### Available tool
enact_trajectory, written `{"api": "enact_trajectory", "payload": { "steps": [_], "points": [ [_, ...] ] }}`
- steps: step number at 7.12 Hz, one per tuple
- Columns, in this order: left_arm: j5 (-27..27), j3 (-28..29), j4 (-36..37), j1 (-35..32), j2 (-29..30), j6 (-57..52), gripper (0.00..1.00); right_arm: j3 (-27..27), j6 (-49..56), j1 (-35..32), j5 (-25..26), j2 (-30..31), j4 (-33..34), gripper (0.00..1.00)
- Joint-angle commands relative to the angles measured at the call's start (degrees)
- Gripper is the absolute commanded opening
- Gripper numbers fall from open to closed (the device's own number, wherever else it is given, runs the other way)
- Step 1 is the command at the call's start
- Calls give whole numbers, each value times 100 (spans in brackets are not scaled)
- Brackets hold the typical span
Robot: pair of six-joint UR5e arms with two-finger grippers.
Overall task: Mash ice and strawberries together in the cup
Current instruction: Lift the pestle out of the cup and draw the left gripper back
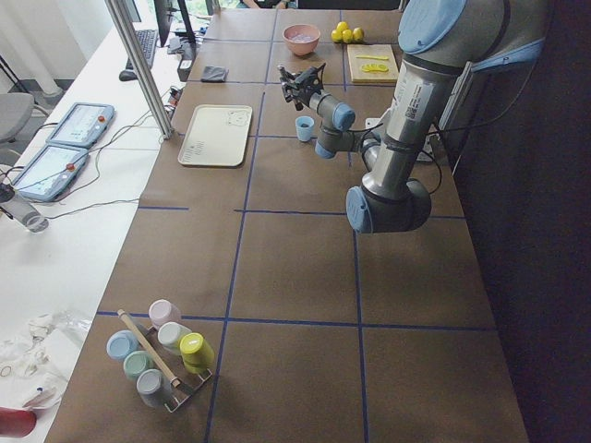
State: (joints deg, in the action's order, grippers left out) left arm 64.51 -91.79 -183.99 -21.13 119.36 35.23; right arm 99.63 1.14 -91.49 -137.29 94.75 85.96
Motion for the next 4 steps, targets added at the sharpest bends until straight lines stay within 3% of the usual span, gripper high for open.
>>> {"api": "enact_trajectory", "payload": {
  "steps": [1,2,4],
  "points": [
    [357,-373,746,-485,-175,656,0,-22,-9,0,0,-9,0,99],
    [978,-418,1012,-1019,-481,1200,0,4,-9,0,-17,-9,0,99],
    [2926,-410,1836,-2380,-948,2194,0,4,-9,0,-26,-18,0,99]
  ]
}}
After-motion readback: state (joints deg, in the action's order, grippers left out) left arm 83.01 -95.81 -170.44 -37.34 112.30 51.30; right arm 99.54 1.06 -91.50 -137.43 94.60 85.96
